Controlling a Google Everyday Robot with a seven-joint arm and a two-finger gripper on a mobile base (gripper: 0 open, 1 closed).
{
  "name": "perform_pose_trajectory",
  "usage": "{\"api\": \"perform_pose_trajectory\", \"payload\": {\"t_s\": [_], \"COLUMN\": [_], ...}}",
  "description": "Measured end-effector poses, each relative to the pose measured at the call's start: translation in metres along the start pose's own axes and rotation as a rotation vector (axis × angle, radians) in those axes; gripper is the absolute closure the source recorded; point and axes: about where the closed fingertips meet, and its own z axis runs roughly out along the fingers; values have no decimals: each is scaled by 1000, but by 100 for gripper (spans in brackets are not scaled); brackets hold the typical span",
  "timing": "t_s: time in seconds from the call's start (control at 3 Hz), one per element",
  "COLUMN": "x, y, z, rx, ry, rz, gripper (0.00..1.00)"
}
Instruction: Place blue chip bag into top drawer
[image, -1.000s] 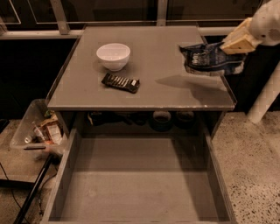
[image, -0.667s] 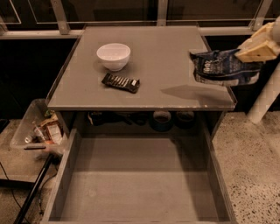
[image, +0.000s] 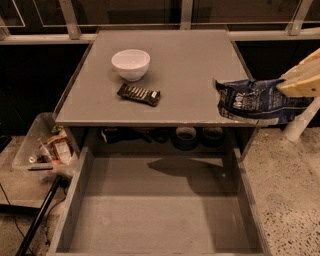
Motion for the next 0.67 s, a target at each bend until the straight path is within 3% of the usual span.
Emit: {"api": "perform_pose_trajectory", "payload": {"t_s": [0.33, 0.67], "x": [0, 2], "y": [0, 29], "z": [0, 9], "rx": [0, -26], "ry": [0, -6], "rz": [0, -23], "gripper": [100, 100]}}
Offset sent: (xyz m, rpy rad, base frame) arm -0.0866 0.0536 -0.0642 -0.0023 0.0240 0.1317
